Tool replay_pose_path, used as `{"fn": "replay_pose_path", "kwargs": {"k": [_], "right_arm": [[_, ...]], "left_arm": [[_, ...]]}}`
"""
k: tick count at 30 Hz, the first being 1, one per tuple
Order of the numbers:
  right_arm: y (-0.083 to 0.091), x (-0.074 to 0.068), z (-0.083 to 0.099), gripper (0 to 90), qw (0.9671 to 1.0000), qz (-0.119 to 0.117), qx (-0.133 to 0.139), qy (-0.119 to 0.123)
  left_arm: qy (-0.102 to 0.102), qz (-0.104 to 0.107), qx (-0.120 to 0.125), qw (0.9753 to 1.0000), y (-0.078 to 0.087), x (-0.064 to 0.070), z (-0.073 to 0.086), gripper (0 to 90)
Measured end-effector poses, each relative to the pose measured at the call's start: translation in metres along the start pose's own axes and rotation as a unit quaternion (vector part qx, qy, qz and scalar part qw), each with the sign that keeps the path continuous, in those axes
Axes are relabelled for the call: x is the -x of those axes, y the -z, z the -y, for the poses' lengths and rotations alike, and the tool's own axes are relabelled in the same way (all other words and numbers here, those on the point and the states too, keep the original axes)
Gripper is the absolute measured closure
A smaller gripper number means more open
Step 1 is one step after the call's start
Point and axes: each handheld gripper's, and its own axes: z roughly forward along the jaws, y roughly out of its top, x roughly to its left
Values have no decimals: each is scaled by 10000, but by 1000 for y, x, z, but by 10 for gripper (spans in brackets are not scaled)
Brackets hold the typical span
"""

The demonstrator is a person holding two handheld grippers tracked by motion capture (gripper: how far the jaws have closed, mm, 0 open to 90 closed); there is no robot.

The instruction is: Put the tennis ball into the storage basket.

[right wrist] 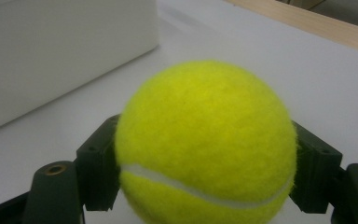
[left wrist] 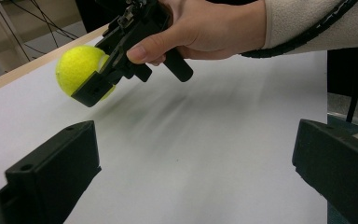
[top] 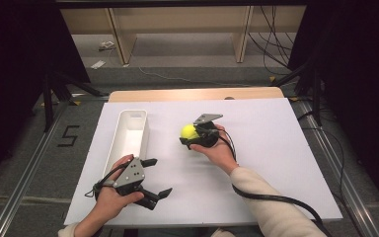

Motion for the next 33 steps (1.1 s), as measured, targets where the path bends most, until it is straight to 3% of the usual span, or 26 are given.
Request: {"fn": "replay_pose_path", "kwargs": {"k": [33], "right_arm": [[14, -1, -15, 261, 9995, 4, 328, -29]], "left_arm": [[-18, -1, -18, 10000, 0, 0, 0, 0]]}}
